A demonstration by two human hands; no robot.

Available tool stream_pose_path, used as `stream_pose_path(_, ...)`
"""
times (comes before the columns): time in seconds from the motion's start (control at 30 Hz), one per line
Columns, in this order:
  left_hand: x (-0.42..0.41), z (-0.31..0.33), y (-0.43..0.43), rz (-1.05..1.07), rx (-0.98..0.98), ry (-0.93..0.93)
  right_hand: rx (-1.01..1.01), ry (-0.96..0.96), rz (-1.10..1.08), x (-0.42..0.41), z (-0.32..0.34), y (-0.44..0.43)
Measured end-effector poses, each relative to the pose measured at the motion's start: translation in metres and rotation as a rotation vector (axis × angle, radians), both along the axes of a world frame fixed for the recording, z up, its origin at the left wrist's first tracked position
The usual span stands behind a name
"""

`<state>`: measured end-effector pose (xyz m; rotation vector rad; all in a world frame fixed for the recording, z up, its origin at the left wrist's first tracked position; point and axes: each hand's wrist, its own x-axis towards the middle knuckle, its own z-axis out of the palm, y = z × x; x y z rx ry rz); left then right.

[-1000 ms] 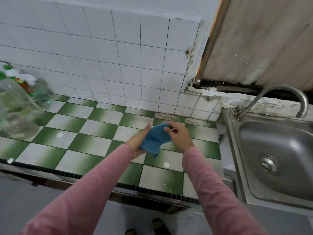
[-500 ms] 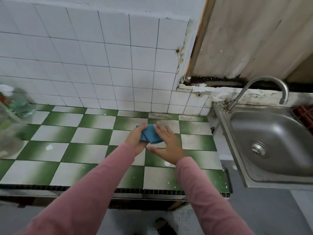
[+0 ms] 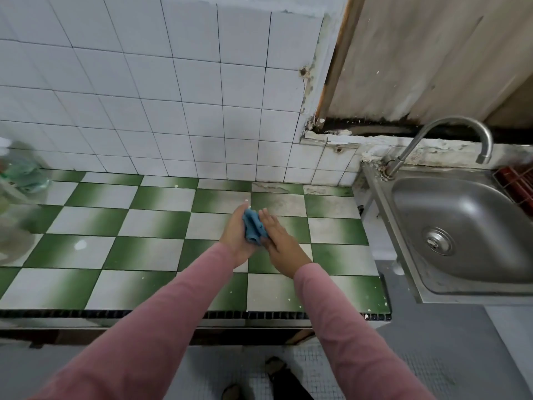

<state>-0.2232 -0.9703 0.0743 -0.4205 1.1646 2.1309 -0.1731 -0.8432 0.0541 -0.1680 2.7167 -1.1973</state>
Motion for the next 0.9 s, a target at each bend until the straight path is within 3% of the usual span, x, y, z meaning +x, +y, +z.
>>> stream_pose_path(0.2,-0.004,0.006,-0.009,-0.123,0.066,-0.025,-0.044,-0.044,0.063,0.002,-0.007,-0.001)
stream_pose_path(0.43,0.001,-0.003,-0.023,-0.341,0.040,-0.047,-0.229,-0.197,-0.134,0.009,-0.015,-0.001)
stream_pose_path(0.63,0.010,-0.026,-0.032,-0.462,-0.196,-0.057,-0.527,-0.355,-0.399,0.019,-0.037,0.004)
stream_pose_path(0.8,0.026,-0.036,-0.028,-0.350,-0.015,-0.093,-0.908,-0.541,-0.545,0.029,-0.061,-0.005)
stream_pose_path(0.9,0.027,-0.046,-0.025,-0.363,0.056,-0.069,-0.872,-0.494,-0.577,0.027,-0.065,-0.013)
